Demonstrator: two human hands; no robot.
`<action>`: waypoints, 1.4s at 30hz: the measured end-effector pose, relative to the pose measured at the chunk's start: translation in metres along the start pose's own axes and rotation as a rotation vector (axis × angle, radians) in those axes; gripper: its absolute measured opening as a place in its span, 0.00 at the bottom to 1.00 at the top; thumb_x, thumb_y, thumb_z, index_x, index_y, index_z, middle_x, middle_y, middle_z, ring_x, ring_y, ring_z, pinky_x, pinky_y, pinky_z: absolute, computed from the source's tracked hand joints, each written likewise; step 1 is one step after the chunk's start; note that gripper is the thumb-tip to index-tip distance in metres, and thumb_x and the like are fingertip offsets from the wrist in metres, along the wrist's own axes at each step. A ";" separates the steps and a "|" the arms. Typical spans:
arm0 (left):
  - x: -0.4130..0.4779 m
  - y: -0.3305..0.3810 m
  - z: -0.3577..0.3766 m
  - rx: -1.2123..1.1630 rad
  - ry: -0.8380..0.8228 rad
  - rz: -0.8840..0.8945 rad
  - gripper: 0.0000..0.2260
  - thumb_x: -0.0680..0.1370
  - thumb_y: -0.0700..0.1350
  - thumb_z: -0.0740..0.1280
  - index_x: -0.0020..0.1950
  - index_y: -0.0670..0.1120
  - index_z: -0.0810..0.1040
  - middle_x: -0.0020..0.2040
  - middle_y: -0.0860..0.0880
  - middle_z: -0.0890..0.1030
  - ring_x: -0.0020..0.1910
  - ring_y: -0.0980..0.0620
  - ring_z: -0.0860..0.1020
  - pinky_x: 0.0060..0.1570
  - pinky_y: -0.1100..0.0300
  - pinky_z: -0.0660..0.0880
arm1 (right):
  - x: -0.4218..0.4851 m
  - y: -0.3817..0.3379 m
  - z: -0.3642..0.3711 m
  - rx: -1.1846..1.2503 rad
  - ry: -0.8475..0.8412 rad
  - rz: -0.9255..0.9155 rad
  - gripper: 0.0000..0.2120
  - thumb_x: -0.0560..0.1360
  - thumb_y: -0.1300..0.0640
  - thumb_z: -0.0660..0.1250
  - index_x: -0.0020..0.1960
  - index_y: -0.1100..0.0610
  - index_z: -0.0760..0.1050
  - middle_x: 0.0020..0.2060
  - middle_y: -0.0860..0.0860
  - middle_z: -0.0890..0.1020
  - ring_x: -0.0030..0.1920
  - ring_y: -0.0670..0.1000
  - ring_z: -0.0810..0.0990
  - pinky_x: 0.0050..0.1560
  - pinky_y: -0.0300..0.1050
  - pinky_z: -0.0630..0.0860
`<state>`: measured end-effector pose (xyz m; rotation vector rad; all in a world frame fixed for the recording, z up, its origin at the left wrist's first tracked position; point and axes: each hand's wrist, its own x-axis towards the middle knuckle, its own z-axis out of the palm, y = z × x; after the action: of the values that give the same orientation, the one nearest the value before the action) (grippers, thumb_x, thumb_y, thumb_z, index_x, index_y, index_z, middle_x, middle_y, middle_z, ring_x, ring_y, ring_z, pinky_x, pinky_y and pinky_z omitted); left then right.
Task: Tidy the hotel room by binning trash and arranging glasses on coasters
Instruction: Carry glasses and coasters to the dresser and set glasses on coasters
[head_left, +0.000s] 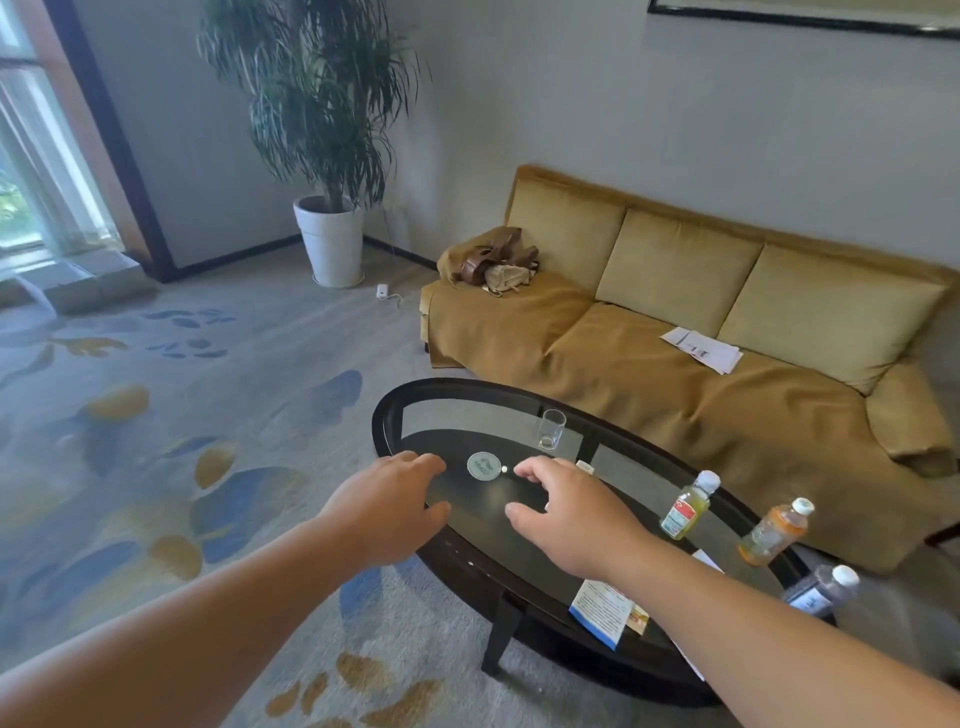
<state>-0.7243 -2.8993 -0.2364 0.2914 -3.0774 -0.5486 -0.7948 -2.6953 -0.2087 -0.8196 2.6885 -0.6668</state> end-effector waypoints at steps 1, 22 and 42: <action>0.011 -0.005 0.001 -0.002 -0.007 0.001 0.23 0.77 0.57 0.61 0.72 0.55 0.66 0.66 0.53 0.74 0.63 0.51 0.73 0.58 0.55 0.75 | 0.011 0.003 0.001 -0.003 -0.005 0.008 0.22 0.76 0.43 0.62 0.68 0.46 0.67 0.65 0.45 0.71 0.59 0.47 0.74 0.53 0.42 0.73; 0.290 -0.033 0.018 0.027 -0.172 0.083 0.22 0.78 0.57 0.62 0.72 0.57 0.65 0.68 0.54 0.72 0.65 0.50 0.73 0.61 0.53 0.75 | 0.254 0.093 -0.005 0.096 -0.016 0.122 0.24 0.71 0.40 0.61 0.66 0.43 0.68 0.65 0.42 0.72 0.60 0.46 0.74 0.51 0.40 0.70; 0.492 -0.112 0.122 0.087 -0.595 0.346 0.23 0.77 0.55 0.62 0.71 0.54 0.66 0.68 0.51 0.72 0.65 0.49 0.72 0.60 0.54 0.72 | 0.394 0.136 0.067 0.190 -0.058 0.602 0.23 0.74 0.44 0.63 0.68 0.46 0.67 0.66 0.43 0.71 0.61 0.47 0.73 0.58 0.45 0.71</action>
<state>-1.1920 -3.0501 -0.4044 -0.4932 -3.5878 -0.5665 -1.1521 -2.8465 -0.3743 0.0310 2.5599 -0.7076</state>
